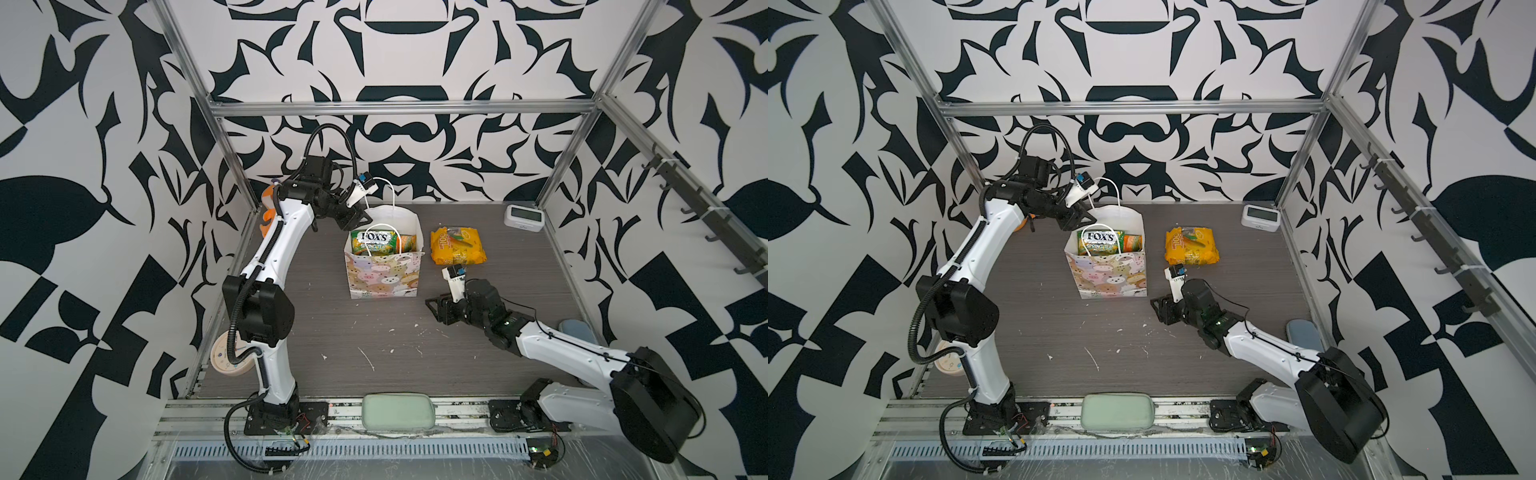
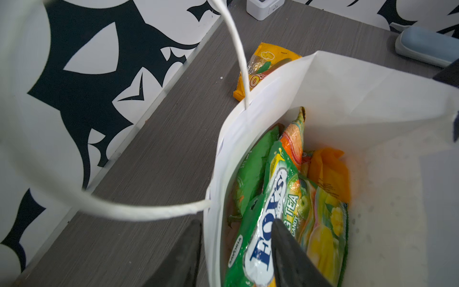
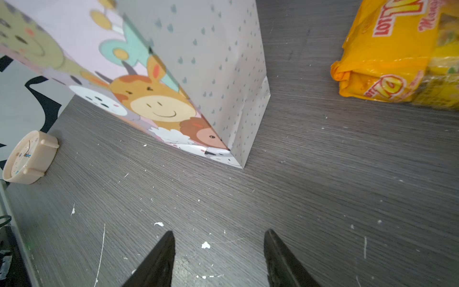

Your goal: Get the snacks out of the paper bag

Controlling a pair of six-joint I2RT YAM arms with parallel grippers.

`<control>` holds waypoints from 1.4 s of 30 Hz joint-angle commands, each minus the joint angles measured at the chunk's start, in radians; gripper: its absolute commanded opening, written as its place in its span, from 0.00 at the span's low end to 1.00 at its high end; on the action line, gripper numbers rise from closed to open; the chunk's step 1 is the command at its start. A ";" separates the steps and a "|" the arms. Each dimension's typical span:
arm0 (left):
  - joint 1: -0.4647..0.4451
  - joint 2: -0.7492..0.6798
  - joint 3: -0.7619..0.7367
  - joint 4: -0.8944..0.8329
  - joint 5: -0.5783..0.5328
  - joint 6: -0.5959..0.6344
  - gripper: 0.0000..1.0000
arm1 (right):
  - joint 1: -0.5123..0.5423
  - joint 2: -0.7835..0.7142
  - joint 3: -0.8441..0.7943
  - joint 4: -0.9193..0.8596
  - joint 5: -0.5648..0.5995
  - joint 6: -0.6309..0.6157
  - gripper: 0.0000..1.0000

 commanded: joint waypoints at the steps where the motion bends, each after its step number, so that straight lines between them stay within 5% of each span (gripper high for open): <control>1: -0.013 0.035 0.038 -0.068 -0.018 0.041 0.42 | 0.014 0.007 0.030 0.092 0.017 0.012 0.60; 13: -0.043 0.062 0.070 -0.081 -0.084 0.039 0.05 | 0.025 0.122 0.031 0.086 0.041 0.064 0.60; 17: -0.046 0.042 0.054 -0.055 -0.093 0.038 0.00 | 0.026 0.197 0.051 0.099 0.035 0.103 0.60; 25: -0.046 0.029 0.050 0.002 -0.144 -0.013 0.00 | 0.037 0.385 0.169 0.170 0.016 0.173 0.58; 42: -0.044 0.005 0.147 0.073 -0.175 -0.058 0.00 | 0.024 0.901 0.660 0.421 0.234 0.328 0.57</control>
